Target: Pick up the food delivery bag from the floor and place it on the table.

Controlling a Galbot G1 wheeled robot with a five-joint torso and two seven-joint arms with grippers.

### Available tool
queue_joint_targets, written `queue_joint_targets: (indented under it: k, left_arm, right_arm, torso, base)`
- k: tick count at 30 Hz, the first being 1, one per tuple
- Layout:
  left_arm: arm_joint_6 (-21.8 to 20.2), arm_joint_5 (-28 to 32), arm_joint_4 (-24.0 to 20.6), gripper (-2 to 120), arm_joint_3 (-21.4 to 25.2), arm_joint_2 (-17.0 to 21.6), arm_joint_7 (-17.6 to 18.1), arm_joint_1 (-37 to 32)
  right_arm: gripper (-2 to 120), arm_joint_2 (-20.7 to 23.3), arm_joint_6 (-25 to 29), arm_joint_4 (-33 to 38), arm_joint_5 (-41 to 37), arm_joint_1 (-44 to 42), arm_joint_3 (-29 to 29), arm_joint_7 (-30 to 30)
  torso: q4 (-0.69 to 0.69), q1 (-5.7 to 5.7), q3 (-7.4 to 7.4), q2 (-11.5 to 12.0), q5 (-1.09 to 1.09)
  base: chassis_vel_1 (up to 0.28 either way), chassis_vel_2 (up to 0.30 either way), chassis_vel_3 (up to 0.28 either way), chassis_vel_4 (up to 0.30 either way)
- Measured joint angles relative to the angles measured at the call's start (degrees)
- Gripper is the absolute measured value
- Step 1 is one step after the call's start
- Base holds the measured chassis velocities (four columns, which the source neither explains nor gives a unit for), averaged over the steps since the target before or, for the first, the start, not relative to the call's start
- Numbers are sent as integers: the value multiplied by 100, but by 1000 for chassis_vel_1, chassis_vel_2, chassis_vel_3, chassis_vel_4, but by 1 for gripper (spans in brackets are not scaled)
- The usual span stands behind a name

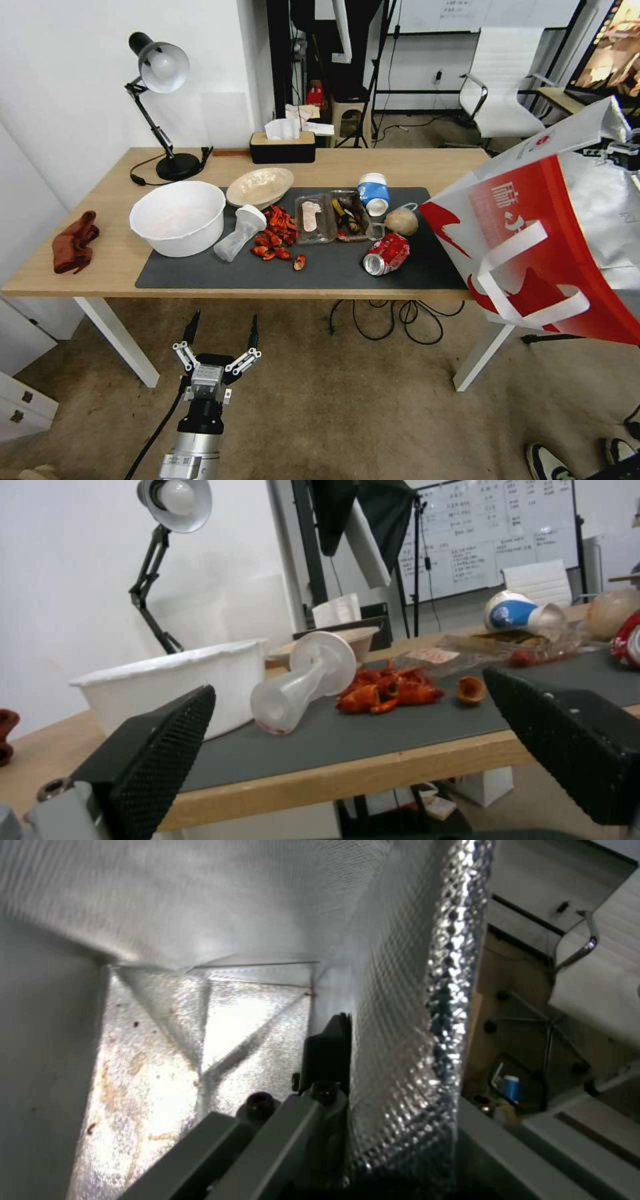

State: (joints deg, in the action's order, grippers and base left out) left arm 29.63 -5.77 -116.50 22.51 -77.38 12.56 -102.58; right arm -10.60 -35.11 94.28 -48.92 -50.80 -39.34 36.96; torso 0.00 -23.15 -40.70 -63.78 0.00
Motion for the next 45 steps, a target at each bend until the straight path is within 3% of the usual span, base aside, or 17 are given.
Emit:
queue_joint_targets:
  k: [9,12,16,18,22,24,26,31,45]
  left_arm:
    - [-2,-78,-15,100,-80,17,-28,-90]
    - [-2,-111,-15,100,-113,18,-30,-109]
    - [-1,-113,-14,100,-132,13,-31,-99]
    - [0,-113,-11,100,-134,12,-31,-96]
    - [9,-107,20,100,-133,16,-31,-77]
    - [18,-86,34,100,-115,37,-32,-50]
    - [19,-79,36,100,-112,43,-32,-44]
    - [11,-40,55,100,-101,87,-13,2]
    - [5,-33,125,100,-133,121,30,27]
  right_arm:
    - [0,-229,-47,-287,144,932,1013,-232]
    - [0,-334,-25,-469,217,1720,1853,-234]
    - [0,-462,-19,-616,325,2381,2519,-272]
    - [0,-481,-19,-631,343,2451,2587,-289]
    - [12,-600,-23,-662,429,2734,2829,-445]
    - [24,-682,-23,-675,451,2828,2866,-639]
    - [25,-695,-21,-684,457,2844,2866,-679]
    - [49,-748,54,-792,486,2905,2849,-895]
    - [96,-769,466,-1011,369,3277,2903,-685]
  torso:
    - [1,0,0,1,1]
    - [-1,1,1,0,-2]
    - [2,0,0,1,0]
    - [2,0,0,1,-1]
    - [1,0,0,1,-1]
    - [1,0,0,1,0]
    - [1,0,0,1,-1]
    - [0,0,0,1,-1]
    - [1,0,0,1,0]
  base:
    - [0,0,0,0]
    - [0,0,0,0]
    - [0,0,0,0]
    - [0,0,0,0]
    - [0,0,0,0]
    - [0,0,0,0]
    - [0,0,0,0]
    - [0,0,0,0]
    - [0,0,0,0]
